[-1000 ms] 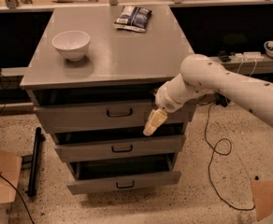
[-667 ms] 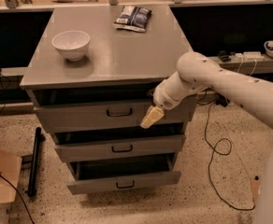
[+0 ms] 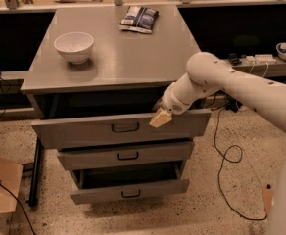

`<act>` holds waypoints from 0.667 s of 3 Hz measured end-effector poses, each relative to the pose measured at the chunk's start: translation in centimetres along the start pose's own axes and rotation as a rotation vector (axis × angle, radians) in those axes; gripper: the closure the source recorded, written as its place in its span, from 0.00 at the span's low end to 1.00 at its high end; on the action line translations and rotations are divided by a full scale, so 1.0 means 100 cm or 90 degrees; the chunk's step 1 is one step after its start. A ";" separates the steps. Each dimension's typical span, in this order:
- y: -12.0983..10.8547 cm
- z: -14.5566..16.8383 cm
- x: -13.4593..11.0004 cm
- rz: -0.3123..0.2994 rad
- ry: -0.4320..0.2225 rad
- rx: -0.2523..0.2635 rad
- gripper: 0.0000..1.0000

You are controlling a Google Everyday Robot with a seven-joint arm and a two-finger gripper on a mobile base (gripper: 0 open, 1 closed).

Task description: Open top drawer

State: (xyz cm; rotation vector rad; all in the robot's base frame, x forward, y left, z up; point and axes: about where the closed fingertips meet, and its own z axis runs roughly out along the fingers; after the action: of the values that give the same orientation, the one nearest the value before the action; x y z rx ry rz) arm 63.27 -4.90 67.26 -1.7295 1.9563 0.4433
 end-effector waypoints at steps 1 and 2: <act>0.032 -0.015 0.003 -0.001 0.021 -0.012 0.78; 0.032 -0.015 0.003 -0.001 0.021 -0.012 0.54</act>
Offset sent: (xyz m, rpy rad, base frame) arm -0.0331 -0.0058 0.0083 -0.0312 0.0182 0.0092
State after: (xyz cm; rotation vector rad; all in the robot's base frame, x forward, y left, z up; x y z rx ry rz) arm 59.86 -5.49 68.09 -1.7612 1.9792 0.4353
